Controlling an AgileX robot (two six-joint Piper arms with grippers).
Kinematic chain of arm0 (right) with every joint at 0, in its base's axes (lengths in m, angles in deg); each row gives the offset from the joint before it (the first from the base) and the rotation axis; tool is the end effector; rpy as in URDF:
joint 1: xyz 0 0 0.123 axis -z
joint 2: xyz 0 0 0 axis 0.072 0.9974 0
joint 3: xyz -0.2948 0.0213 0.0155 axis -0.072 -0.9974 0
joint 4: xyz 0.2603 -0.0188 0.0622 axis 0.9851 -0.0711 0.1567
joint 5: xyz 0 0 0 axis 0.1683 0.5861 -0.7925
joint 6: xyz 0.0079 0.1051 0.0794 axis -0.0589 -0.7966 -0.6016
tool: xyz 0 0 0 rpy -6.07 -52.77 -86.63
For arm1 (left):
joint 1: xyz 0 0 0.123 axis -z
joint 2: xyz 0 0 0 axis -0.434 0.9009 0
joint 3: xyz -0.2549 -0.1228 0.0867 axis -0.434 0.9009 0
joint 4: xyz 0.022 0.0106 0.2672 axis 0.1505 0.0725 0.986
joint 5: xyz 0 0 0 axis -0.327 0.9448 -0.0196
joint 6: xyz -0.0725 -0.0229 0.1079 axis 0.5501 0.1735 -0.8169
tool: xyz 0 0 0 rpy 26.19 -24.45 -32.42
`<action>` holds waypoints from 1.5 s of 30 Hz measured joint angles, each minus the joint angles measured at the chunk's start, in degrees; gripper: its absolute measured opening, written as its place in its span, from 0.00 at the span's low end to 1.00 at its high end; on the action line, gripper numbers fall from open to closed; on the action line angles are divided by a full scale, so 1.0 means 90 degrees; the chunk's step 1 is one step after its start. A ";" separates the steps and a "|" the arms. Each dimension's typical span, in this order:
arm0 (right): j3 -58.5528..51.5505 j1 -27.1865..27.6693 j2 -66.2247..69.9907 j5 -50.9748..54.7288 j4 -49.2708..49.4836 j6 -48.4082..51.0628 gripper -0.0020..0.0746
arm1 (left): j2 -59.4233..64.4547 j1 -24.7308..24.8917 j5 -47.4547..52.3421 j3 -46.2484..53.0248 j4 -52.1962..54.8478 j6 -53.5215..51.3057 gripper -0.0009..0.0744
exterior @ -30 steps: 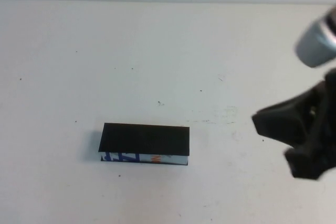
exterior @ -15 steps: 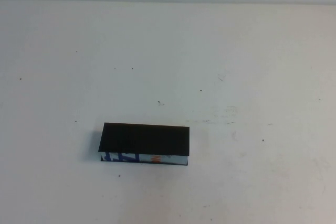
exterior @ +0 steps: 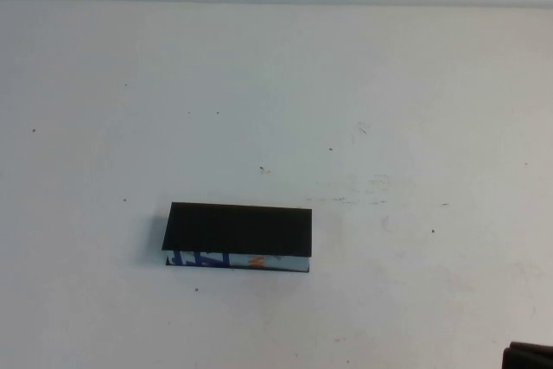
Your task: Return glasses to glasses case
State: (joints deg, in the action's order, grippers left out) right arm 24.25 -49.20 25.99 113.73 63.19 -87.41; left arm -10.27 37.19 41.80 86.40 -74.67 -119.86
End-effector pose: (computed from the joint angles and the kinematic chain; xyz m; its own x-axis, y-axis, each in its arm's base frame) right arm 0.0812 0.0971 0.2722 -0.4792 -0.0502 -0.8762 -0.6449 0.6973 0.3128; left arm 0.1020 -0.0140 0.2090 0.0599 -0.1473 -0.9873 0.1580 0.9780 -0.1363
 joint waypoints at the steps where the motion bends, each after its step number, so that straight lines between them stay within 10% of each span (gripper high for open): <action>1: -0.0042 0.0000 0.0000 0.0020 0.0045 -0.0010 0.01 | 0.0000 0.0000 0.0000 0.0000 -0.0023 0.0000 0.01; 14: -0.0273 0.0190 -0.0033 -0.0062 -0.1005 -0.0010 0.01 | 0.0000 0.0000 -0.0003 0.0000 -0.0058 0.0000 0.01; 29: -0.1075 0.4213 -0.0523 -0.2050 -0.1356 -0.0010 0.01 | 0.0000 0.0000 -0.0055 0.0000 -0.0058 0.0000 0.01; 45: -0.2813 0.4681 -0.2445 -0.2134 -0.1472 -0.0010 0.01 | 0.0000 0.0000 -0.0074 0.0009 -0.0067 0.0000 0.01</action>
State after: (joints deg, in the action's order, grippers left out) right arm -1.07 -7.08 3.99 94.52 49.94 -87.50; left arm -10.27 37.19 41.13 86.49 -75.27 -119.86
